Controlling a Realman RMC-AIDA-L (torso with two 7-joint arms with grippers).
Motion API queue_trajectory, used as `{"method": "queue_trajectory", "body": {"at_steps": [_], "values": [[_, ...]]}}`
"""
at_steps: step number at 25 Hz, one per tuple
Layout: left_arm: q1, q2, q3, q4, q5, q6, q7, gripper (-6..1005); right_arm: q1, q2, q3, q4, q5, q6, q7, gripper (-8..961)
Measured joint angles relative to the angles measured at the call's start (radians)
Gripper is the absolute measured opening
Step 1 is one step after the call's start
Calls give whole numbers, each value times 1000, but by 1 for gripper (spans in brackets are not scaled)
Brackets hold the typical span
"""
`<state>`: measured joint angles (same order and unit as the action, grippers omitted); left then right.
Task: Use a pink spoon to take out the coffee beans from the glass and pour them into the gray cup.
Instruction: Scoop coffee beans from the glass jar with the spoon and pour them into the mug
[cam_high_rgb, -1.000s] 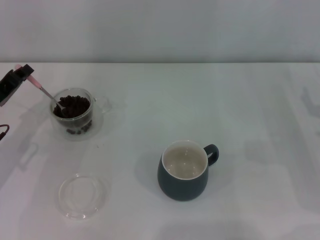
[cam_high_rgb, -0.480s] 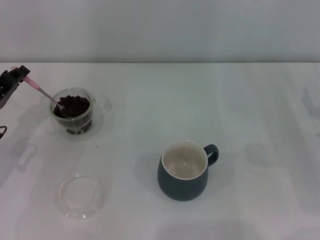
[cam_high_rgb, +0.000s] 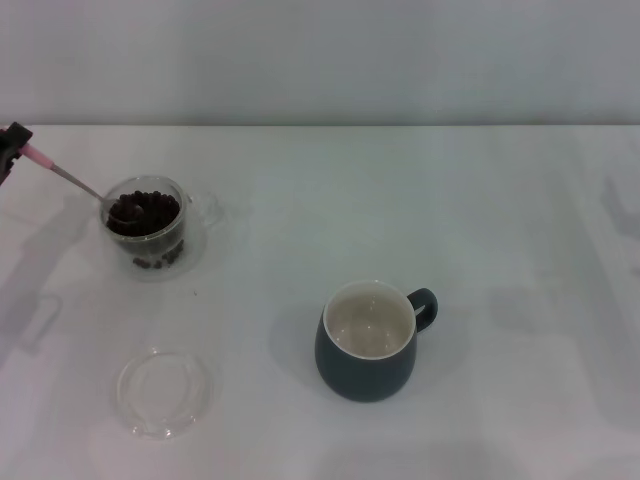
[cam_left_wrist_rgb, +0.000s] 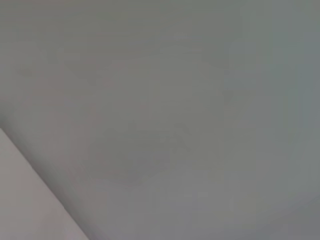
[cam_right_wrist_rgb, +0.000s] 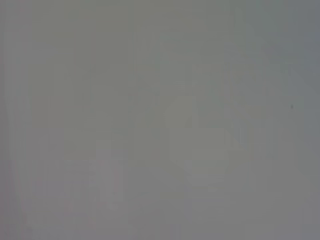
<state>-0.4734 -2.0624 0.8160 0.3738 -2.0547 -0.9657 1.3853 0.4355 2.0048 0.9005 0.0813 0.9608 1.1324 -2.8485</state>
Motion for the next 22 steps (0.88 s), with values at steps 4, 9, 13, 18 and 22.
{"method": "queue_trajectory", "body": {"at_steps": [4, 9, 13, 18, 22], "values": [[10, 0, 0, -1, -12, -11, 0, 136, -1, 0, -1, 0, -1, 1, 0, 874], [25, 1, 0, -1, -40, -30, 4, 136, -3, 0, -2, 0, -3, 4, 0, 874], [35, 2, 0, -1, -52, -70, 4, 136, -4, 0, -3, 1, -3, 8, 0, 874], [44, 3, 0, -3, -56, -145, -7, 136, -5, 0, -4, -1, -4, 18, 0, 874], [49, 1, 0, -15, -57, -205, -35, 136, -5, 0, -7, 0, -5, 26, 0, 874]]}}
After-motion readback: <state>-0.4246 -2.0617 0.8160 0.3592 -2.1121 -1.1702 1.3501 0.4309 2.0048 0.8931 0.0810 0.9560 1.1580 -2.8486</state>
